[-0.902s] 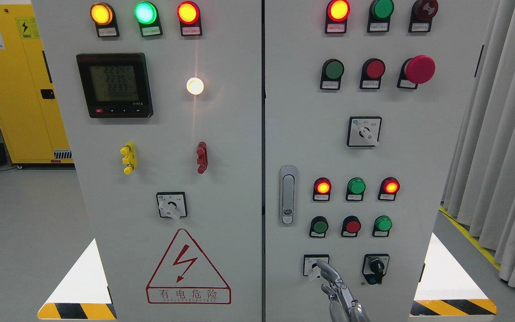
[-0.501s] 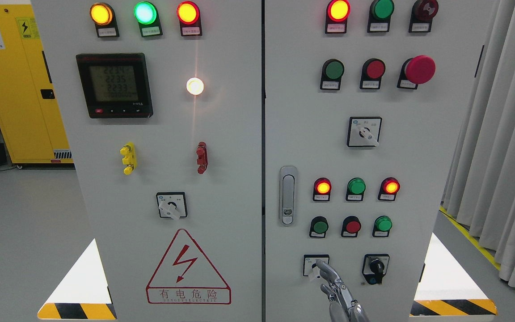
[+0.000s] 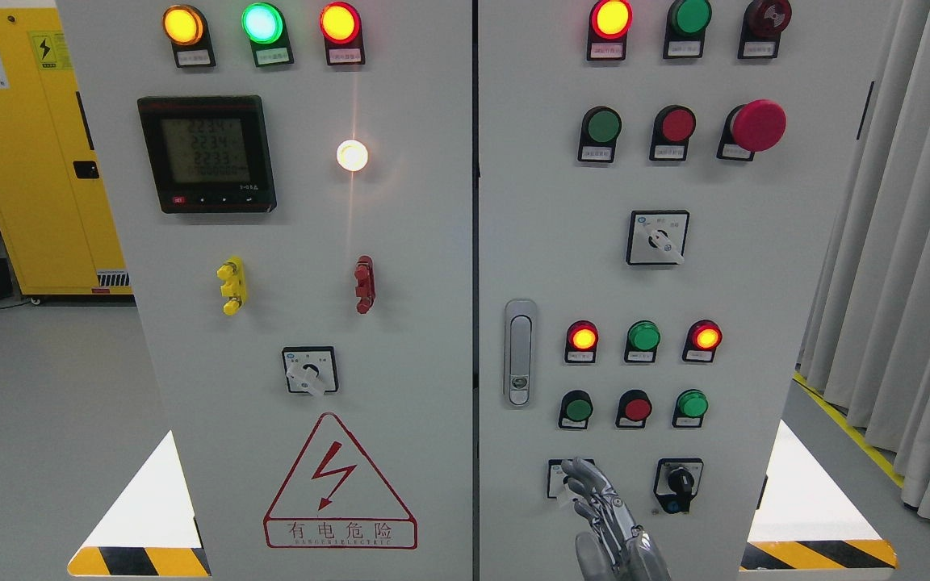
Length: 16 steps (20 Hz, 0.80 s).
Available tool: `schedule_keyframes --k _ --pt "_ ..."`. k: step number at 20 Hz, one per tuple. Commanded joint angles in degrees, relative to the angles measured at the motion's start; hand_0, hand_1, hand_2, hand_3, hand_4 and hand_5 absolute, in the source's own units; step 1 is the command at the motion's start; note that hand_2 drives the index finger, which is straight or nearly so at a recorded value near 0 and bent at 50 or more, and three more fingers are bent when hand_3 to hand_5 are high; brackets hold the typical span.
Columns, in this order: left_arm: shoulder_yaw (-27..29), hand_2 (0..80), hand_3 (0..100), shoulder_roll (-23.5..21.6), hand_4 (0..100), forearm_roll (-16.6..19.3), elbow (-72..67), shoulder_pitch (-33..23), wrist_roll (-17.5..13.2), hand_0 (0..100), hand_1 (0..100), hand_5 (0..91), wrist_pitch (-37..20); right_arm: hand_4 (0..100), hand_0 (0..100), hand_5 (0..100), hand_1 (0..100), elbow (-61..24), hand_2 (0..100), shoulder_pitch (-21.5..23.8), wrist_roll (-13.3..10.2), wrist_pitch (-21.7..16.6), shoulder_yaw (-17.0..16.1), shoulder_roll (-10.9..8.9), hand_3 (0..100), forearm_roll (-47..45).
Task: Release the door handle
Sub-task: 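Raise the right hand up toward the silver door handle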
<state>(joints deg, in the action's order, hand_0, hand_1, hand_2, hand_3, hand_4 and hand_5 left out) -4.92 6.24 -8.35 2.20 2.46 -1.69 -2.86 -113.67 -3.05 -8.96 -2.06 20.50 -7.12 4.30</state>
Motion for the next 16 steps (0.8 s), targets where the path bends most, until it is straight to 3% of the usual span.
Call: schedule_keyframes --k 1,3,7,10,12,16 --pt "0.0 0.0 0 0.0 0 0.0 0.0 0.0 0.0 12 56 0.0 0.0 99 48 100 38 0.2 0 -1.7 -2.4 0.1 0.0 0.52 95 8.3" --pt "0.0 0.0 0 0.0 0 0.0 0.0 0.0 0.0 12 56 0.0 0.0 100 48 100 38 0.2 0 -1.7 -2.7 0.2 0.1 0.7 100 14.2" --pt "0.0 0.0 0 0.0 0 0.0 0.0 0.0 0.0 12 56 0.0 0.0 100 44 100 36 1.0 1 -2.0 -3.2 0.7 -0.5 0.87 100 31.7" --pt "0.0 0.0 0 0.0 0 0.0 0.0 0.0 0.0 12 56 0.0 0.0 100 41 100 39 1.1 0 -2.6 -3.2 5.1 -0.2 1.92 100 42.4" --pt "0.0 0.0 0 0.0 0 0.0 0.0 0.0 0.0 12 56 0.0 0.0 100 35 100 41 1.8 0 -3.7 -2.9 6.0 0.1 2.46 100 47.5" --pt "0.0 0.0 0 0.0 0 0.0 0.0 0.0 0.0 12 56 0.0 0.0 100 33 100 41 3.5 0 -5.8 -2.6 5.7 0.2 2.54 100 55.8"
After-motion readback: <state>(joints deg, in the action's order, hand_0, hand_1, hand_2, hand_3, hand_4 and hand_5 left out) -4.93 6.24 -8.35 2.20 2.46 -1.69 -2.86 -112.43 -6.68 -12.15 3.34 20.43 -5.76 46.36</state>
